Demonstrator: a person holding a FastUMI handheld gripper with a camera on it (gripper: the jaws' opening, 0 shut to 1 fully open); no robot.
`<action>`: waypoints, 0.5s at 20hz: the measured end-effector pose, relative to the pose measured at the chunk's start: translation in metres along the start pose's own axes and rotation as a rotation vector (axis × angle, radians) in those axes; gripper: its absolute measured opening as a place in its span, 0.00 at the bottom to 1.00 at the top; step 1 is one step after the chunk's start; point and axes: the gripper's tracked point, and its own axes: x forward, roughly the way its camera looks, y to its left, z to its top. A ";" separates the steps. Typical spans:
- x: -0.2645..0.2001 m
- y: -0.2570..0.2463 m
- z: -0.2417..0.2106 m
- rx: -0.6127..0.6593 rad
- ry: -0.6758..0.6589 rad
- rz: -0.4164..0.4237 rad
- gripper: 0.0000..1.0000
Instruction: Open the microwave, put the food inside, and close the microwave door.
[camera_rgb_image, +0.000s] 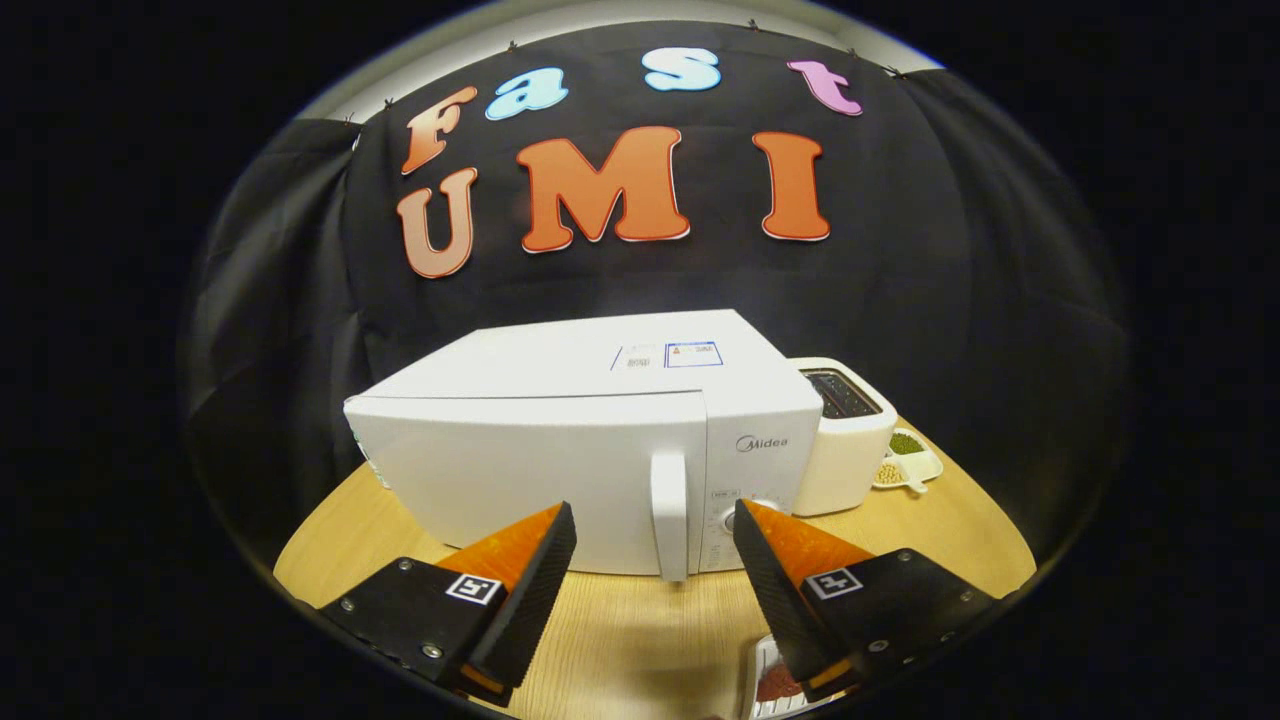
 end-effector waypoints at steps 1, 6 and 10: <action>0.008 -0.001 -0.006 -0.005 0.015 -0.005 0.94; 0.037 0.000 -0.024 -0.040 0.051 -0.010 0.85; 0.053 -0.005 -0.025 -0.045 0.038 -0.041 0.75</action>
